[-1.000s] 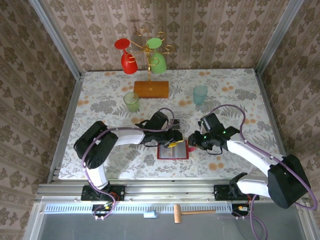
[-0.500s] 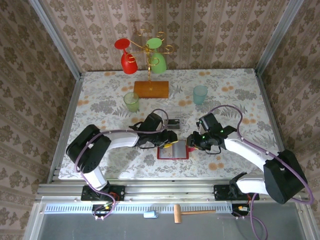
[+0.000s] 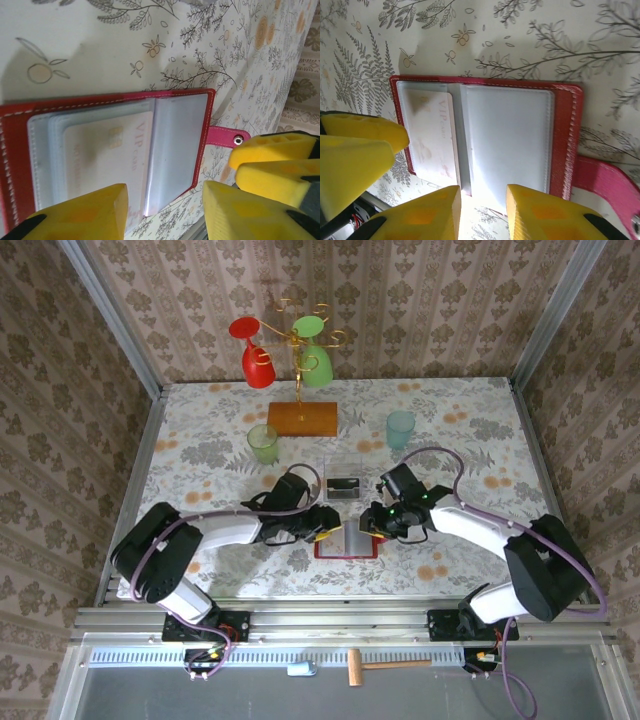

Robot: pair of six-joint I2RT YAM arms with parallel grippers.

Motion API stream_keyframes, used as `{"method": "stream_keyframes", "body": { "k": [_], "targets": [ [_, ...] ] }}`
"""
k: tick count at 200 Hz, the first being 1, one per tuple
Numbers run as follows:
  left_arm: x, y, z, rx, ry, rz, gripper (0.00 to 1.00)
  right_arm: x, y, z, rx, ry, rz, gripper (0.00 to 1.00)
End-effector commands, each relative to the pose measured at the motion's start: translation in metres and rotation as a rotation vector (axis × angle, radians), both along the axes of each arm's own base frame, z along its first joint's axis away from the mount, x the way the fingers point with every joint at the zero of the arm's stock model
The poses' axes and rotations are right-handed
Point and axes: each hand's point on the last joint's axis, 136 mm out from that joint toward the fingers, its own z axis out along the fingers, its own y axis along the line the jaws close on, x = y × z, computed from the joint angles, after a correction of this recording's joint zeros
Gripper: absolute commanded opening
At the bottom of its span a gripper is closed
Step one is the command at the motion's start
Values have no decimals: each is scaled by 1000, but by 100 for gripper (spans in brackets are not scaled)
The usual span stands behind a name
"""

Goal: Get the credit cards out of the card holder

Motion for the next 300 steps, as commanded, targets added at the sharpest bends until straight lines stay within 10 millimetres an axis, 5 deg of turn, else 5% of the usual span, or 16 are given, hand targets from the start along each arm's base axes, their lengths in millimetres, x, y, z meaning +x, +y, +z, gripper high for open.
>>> {"method": "stream_keyframes", "body": {
  "k": [1,147,300],
  "targets": [
    [2,7,6,-16,-9,34,43,4,16,5,36,4,13,29],
    [-4,17,1,-10,6,44,19,2,48,-10,43,36,69,27],
    [-9,18,-17,23,55,24,8,1,62,-19,43,55,95,21]
  ]
}}
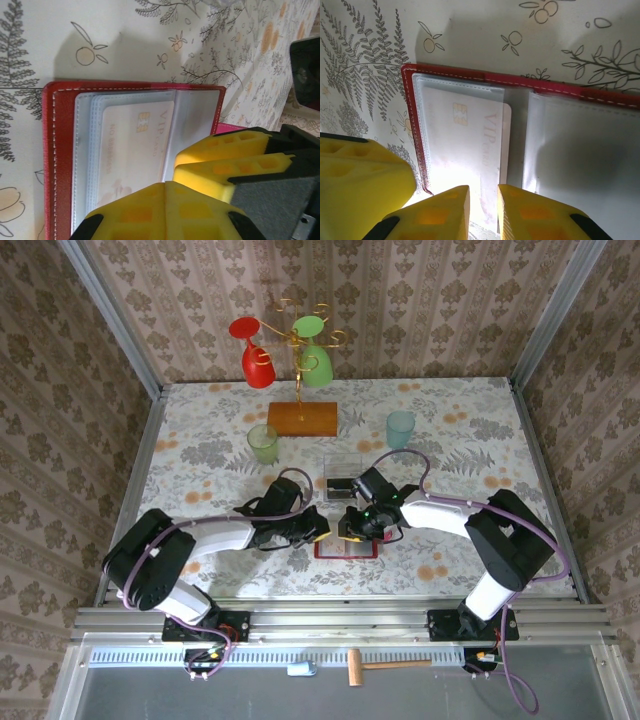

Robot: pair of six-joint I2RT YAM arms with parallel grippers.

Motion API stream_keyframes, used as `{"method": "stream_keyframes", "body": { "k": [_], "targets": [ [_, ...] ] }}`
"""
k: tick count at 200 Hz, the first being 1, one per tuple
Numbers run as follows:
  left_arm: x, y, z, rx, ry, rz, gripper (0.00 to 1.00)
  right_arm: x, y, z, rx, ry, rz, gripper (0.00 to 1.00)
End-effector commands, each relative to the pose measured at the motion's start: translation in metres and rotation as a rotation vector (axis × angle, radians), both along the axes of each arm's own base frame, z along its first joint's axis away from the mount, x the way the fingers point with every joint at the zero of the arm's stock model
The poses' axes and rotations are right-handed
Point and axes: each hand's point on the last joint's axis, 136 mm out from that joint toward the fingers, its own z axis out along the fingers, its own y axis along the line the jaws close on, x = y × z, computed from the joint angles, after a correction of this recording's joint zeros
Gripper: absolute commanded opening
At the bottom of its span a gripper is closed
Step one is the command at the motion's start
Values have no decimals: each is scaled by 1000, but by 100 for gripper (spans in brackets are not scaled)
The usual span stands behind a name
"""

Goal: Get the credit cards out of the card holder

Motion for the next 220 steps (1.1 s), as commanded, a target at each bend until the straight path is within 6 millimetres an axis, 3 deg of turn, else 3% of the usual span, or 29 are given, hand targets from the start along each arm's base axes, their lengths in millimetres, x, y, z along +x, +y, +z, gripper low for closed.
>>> {"method": "stream_keyframes", "body": {
  "k": [1,220],
  "targets": [
    [-4,3,-10,21,30,-13,8,2,9,4,22,5,6,21],
    [-6,6,-16,53,51,-25,7,-1,7,-9,-5,24,8,19]
  ]
}}
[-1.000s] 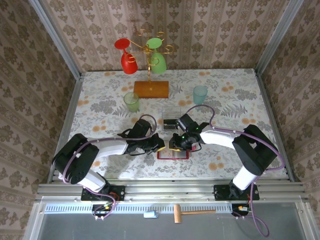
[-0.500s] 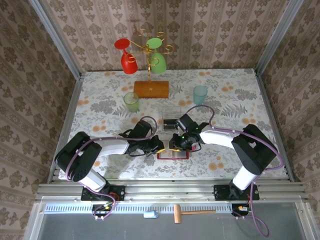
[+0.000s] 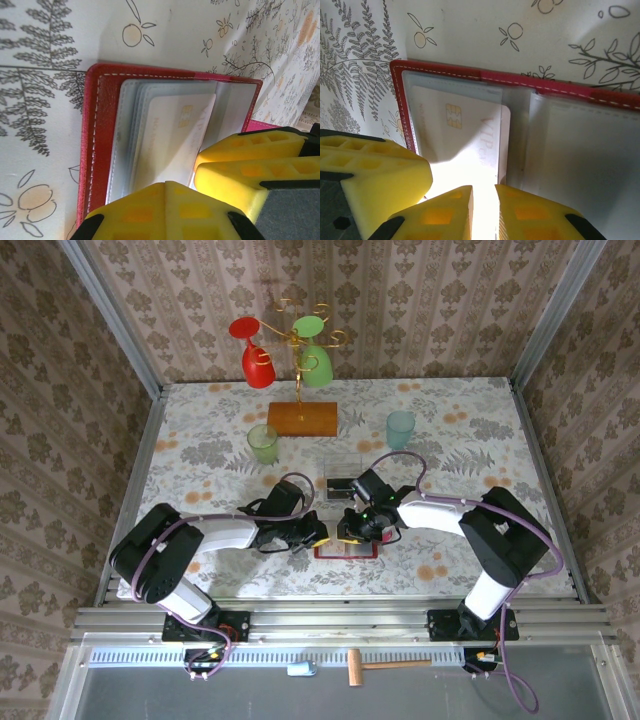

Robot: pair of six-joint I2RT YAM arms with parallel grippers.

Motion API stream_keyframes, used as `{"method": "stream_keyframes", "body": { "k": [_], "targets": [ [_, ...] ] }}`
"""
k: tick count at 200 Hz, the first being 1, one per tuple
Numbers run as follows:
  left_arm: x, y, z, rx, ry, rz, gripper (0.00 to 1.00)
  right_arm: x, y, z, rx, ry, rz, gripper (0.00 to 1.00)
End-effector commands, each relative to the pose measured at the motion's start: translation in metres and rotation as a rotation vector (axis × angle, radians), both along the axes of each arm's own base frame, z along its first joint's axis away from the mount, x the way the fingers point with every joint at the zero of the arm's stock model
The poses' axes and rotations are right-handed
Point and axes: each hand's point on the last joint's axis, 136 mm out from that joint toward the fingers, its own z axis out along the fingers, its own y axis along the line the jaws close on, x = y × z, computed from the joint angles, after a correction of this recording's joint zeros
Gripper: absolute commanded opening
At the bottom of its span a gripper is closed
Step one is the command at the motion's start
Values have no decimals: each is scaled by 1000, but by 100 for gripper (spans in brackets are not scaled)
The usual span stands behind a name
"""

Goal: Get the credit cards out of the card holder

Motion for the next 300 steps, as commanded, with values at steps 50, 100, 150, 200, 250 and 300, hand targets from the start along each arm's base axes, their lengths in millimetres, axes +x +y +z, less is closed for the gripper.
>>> {"method": "stream_keyframes", "body": {
  "k": [50,100,150,200,250,300],
  "targets": [
    [1,2,0,14,2,-12,6,2,-4,-1,-51,-4,4,24],
    [0,4,-2,29,4,-16,6,3,-6,0,-69,-14,5,25],
    [0,8,-7,62,12,-21,6,2,-7,4,-71,-18,10,25],
    [1,8,-5,74,4,-28,6,3,-7,7,-73,-22,12,25],
    [2,7,-3,75,3,-28,6,5,-6,15,-63,-37,14,25],
    [5,2,7,75,-17,-45,6,9,-8,23,-29,-60,-5,25]
  ]
}}
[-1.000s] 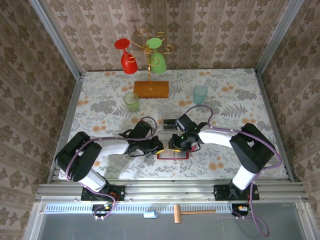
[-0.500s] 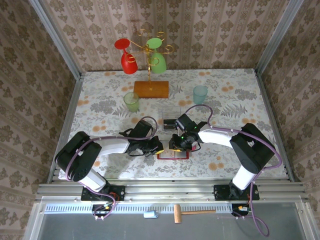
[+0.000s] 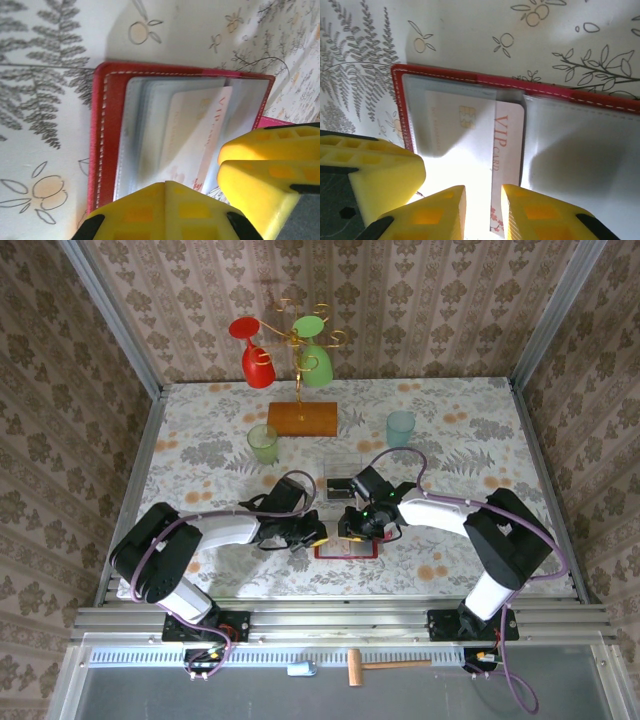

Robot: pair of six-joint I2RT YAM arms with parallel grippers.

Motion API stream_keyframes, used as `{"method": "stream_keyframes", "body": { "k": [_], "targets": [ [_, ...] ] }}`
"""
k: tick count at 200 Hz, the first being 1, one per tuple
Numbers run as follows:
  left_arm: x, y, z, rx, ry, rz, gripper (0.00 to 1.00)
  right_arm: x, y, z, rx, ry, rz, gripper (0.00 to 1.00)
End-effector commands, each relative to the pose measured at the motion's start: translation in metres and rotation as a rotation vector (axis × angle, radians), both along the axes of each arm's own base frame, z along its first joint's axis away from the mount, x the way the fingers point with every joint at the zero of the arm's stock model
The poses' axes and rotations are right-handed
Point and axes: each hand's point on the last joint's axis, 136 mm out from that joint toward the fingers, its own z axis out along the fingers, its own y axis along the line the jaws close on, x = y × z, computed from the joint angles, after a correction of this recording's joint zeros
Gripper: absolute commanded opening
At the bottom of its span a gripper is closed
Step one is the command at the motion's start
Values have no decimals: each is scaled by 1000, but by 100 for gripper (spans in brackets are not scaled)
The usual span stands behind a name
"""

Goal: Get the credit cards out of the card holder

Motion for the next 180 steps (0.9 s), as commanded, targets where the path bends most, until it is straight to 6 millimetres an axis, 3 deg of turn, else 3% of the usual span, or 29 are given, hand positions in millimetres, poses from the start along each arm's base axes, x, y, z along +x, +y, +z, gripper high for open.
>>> {"method": "stream_keyframes", "body": {
  "k": [1,61,180],
  "targets": [
    [4,-1,5,16,-22,-14,6,5,-2,13,16,-34,-11,25],
    [4,-6,11,3,-34,-26,6,8,-6,14,71,-27,-42,24],
    [-2,1,-6,66,-5,-40,5,7,-10,-1,94,15,-50,24]
  ]
}}
